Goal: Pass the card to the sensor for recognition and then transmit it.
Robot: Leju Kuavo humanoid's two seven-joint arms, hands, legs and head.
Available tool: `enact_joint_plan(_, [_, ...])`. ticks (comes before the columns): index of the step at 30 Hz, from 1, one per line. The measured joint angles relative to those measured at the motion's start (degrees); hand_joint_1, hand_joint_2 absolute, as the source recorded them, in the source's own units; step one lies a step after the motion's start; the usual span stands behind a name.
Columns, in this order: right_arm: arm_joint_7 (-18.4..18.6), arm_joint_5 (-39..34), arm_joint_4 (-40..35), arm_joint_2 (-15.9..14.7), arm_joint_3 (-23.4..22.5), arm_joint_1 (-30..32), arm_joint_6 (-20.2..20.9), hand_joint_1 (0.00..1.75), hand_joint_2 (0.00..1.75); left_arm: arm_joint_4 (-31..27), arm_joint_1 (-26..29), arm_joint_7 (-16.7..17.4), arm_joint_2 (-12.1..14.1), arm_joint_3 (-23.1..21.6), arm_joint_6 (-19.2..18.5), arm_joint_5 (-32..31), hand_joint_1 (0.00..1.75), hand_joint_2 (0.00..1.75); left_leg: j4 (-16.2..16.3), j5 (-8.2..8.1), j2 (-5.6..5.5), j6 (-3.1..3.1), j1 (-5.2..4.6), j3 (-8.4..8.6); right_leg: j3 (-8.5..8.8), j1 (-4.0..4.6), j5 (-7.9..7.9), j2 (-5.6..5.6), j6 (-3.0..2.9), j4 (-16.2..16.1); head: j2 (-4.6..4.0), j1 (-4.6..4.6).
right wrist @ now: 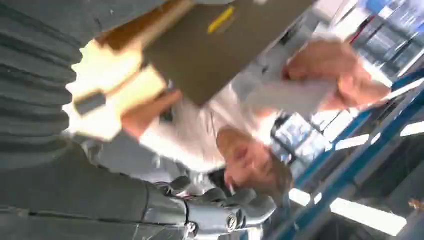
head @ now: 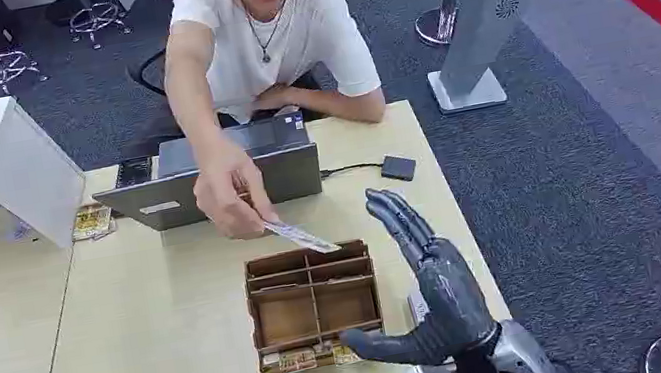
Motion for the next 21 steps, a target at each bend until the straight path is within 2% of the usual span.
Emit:
enact_joint_plan(4, [2.32, 9.14, 0.37, 0.00, -1.58, -0.38, -1.77, 0.00, 1.75, 0.00, 0.32, -0.44, 1.94, -0.02, -4.54, -0.55, 0.00, 0.00, 0.00, 0.00, 0.00, 0.00, 0.00, 0.00, 0.00, 0.00, 0.00, 0.01, 0.00, 0.00, 0.00, -0.04])
enact_joint_plan(8, [5.29, 19.10, 0.88, 0.02, -2.96, -0.48, -3.04, 0.00, 1.75, 0.00, 0.54, -0.55, 3.26, -0.02, -4.82, -0.88, 0.00, 0.00, 0.00, 0.00, -0.02, 0.00, -0.01, -0.01, -0.01, 0.00, -0.01, -0.01, 0.00, 0.00, 0.00, -0.02])
enact_joint_plan(13, [8.57, 29.39, 1.22, 0.02, -4.20, -0.40, -3.54, 0.00, 1.75, 0.00, 0.63, -0.35, 3.39, -0.22, -5.08, -1.36, 0.00, 0.00, 0.00, -0.01, -0.01, 0.00, 0.00, -0.02, -0.01, -0.01, -0.01, 0.00, 0.00, 0.00, 0.00, -0.02])
enact_joint_plan(21, [10.99, 35.86, 1.27, 0.20, -5.62, 0.48, -3.69, 0.00, 1.75, 0.00, 0.78, -0.02, 3.41, -0.48, -5.30, -1.44, 0.00, 0.00, 0.00, -0.01, -0.01, 0.00, -0.01, -0.01, -0.01, -0.01, 0.00, -0.01, 0.00, 0.00, 0.00, -0.02])
